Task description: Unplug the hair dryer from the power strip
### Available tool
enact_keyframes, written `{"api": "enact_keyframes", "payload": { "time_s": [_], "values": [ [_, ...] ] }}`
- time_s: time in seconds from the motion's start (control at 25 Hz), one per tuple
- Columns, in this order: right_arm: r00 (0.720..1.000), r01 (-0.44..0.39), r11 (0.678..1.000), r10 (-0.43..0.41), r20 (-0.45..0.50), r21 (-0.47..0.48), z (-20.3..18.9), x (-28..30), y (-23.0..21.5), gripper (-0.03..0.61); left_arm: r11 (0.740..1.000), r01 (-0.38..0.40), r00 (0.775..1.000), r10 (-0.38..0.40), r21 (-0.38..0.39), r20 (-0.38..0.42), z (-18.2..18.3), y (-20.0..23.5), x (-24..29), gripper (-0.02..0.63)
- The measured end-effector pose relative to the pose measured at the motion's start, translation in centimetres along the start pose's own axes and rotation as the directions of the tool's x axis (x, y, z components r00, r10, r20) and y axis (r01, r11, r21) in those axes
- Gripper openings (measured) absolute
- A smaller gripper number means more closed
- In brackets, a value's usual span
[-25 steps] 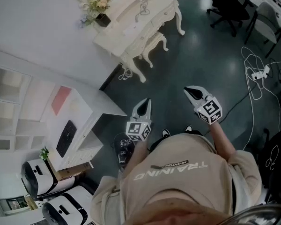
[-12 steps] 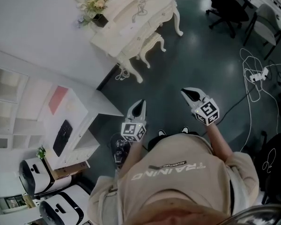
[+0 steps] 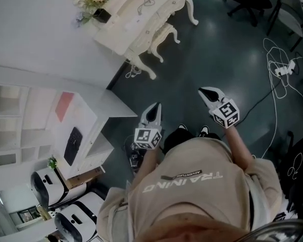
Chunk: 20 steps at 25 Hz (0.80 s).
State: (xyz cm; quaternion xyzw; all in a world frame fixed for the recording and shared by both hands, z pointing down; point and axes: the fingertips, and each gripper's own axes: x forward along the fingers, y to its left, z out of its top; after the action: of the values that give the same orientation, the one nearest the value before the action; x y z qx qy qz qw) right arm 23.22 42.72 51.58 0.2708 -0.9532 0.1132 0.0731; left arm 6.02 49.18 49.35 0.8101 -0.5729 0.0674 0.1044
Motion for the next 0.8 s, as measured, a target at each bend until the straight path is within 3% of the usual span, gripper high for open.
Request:
{"api": "enact_keyframes", "payload": {
  "time_s": [0.16,0.28,0.6,0.8],
  "values": [
    [0.999,-0.035,0.999,0.036,-0.032,0.02,-0.1,3.1,0.3,0.005,0.999,-0.012,1.0,0.011,-0.048,-0.019,-0.9,2.9,0.9,0.006],
    [0.999,-0.015,0.999,0.016,-0.036,0.032,1.0,6.2,-0.9,0.004,0.996,-0.018,1.0,0.018,-0.087,0.0,-0.5,6.2,3.3,0.006],
    [0.999,-0.003,0.999,0.001,-0.041,-0.034,5.7,15.2,-0.7,0.003,0.998,0.061,0.997,-0.06,-0.03,0.056,3.2,15.2,8.9,0.006],
    [0.998,0.037,0.999,-0.038,-0.06,-0.007,5.9,19.9,-1.1,0.004,0.99,0.134,0.99,-0.132,-0.035,0.046,3.7,19.6,11.9,0.006]
  ]
}}
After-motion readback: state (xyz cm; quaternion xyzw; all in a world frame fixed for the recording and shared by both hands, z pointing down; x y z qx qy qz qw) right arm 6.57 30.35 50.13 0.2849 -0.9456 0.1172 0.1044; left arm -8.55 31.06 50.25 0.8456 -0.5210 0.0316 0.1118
